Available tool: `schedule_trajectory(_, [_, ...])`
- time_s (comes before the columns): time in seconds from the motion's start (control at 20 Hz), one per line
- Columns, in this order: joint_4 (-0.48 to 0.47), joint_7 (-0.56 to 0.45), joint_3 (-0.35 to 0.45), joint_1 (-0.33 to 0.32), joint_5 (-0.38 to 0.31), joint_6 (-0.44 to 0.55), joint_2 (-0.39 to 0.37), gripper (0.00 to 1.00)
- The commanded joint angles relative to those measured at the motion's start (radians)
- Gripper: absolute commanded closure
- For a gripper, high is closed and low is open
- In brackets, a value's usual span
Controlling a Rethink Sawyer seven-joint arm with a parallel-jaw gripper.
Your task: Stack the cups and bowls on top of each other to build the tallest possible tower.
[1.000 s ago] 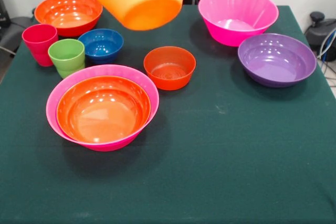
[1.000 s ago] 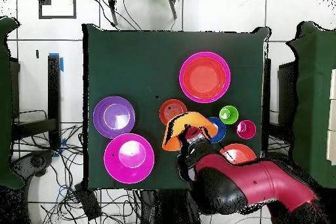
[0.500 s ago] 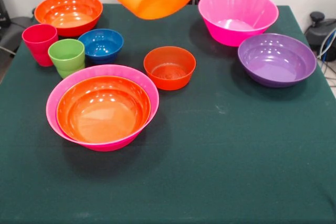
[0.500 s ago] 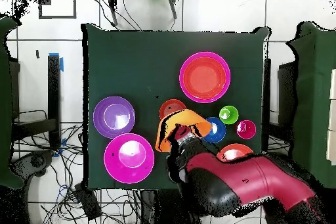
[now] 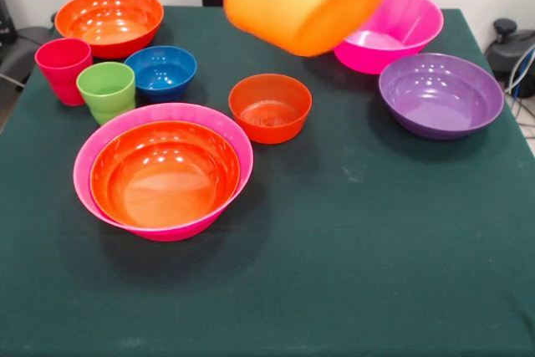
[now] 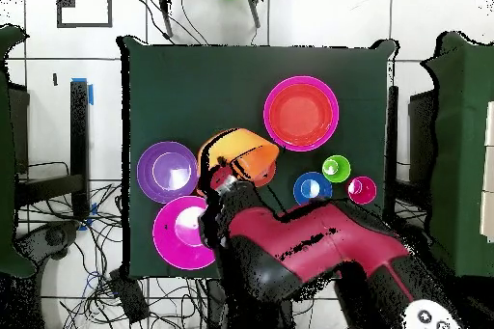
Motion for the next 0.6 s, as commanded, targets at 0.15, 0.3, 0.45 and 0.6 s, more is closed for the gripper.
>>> schedule_trajectory(0.15, [-0.181, -0.034, -0.178, 0.178, -0.073, -0.028, 0.009, 1.0])
schedule_trajectory(0.3, [-0.27, -0.025, -0.302, 0.283, -0.118, -0.047, 0.054, 1.0])
schedule_trajectory(0.45, [-0.371, -0.011, -0.448, 0.4, -0.167, -0.088, 0.102, 1.0])
schedule_trajectory(0.6, [-0.48, -0.013, -0.588, 0.51, -0.188, -0.153, 0.183, 1.0])
